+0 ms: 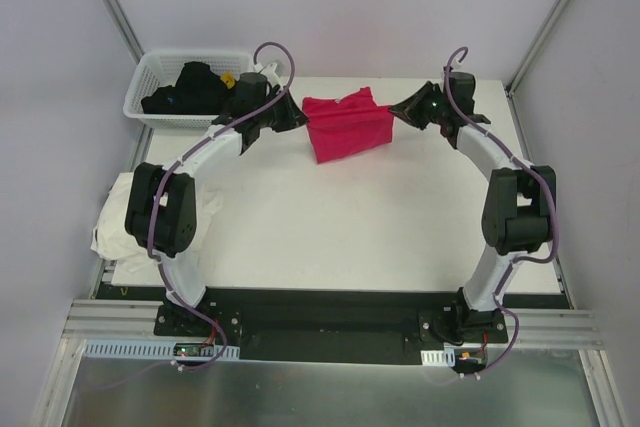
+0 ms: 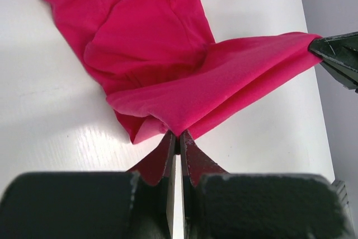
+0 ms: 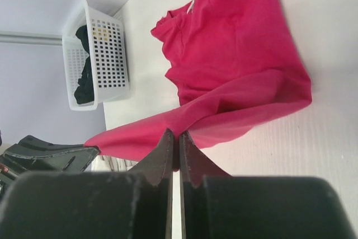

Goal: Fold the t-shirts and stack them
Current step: Fold the long partially folded tshirt into a neat square

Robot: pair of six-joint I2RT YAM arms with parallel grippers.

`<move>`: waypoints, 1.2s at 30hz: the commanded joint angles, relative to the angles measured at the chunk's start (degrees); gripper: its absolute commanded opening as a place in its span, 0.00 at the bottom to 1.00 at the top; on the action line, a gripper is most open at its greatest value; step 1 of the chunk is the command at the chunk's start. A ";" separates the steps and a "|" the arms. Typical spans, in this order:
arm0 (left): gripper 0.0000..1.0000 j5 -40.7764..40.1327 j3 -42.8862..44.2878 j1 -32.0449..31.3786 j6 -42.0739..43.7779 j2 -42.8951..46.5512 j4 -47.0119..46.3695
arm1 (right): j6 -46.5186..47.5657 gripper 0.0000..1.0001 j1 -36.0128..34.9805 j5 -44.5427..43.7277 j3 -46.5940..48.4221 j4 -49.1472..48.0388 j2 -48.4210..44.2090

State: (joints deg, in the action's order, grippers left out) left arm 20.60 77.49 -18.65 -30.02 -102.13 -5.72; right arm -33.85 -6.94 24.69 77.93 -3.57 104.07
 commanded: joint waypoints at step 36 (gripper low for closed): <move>0.00 1.11 17.69 5.21 -1.53 -15.64 -0.70 | -0.69 0.01 1.66 0.62 50.12 11.22 35.05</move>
State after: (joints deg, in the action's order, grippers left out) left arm 21.50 92.25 -15.27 -30.96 -116.44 -6.26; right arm -33.58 -6.98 26.92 122.43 8.62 136.49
